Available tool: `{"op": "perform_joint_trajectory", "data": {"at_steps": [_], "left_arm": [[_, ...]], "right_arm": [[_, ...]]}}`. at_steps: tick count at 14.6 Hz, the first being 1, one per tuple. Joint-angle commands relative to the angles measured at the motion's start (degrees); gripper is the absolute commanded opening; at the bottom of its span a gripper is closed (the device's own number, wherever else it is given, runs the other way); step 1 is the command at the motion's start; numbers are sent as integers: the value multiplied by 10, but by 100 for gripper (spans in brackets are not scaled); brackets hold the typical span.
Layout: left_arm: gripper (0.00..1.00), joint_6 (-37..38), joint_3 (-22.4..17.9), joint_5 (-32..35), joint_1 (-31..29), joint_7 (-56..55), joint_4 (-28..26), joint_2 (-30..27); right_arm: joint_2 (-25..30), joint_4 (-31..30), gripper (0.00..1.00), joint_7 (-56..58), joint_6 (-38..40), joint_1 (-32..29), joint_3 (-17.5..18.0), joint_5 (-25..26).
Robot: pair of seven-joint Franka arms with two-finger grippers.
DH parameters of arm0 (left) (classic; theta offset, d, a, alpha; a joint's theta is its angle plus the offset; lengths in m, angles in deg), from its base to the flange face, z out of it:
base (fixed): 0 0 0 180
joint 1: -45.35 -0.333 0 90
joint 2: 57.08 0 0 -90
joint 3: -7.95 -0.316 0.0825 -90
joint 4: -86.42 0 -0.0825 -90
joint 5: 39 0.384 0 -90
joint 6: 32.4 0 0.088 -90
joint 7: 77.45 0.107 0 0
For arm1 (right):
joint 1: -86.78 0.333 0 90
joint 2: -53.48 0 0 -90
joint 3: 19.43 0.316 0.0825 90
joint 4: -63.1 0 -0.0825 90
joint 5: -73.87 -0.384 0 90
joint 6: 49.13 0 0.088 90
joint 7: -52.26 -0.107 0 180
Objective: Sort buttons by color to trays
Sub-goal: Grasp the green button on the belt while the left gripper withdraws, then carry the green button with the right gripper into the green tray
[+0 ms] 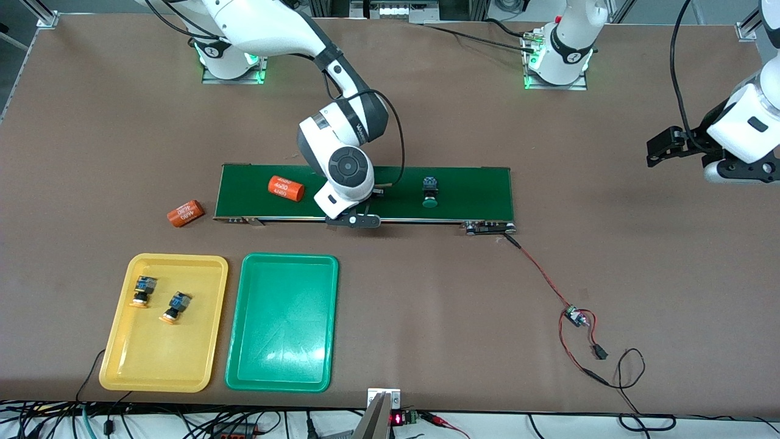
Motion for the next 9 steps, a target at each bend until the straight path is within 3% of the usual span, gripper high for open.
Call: {"op": "perform_joint_trajectory", "data": {"at_steps": [1,3,7,9], "left_arm": [[100,12,3,10,1,5,8,-2],[100,12,2,10,1,5,8,-2],[100,12,2,10,1,5,8,-2],[100,12,3,10,1,5,8,-2]], "right_arm": [[13,17,0,-29,5,1,-7,-7],[25,22,0,-31,5,-7,-14,-5],[29,30,0,-25,-3,-16,-94,-1],[1,70,0,-21,-22,-27,-124,1]]}}
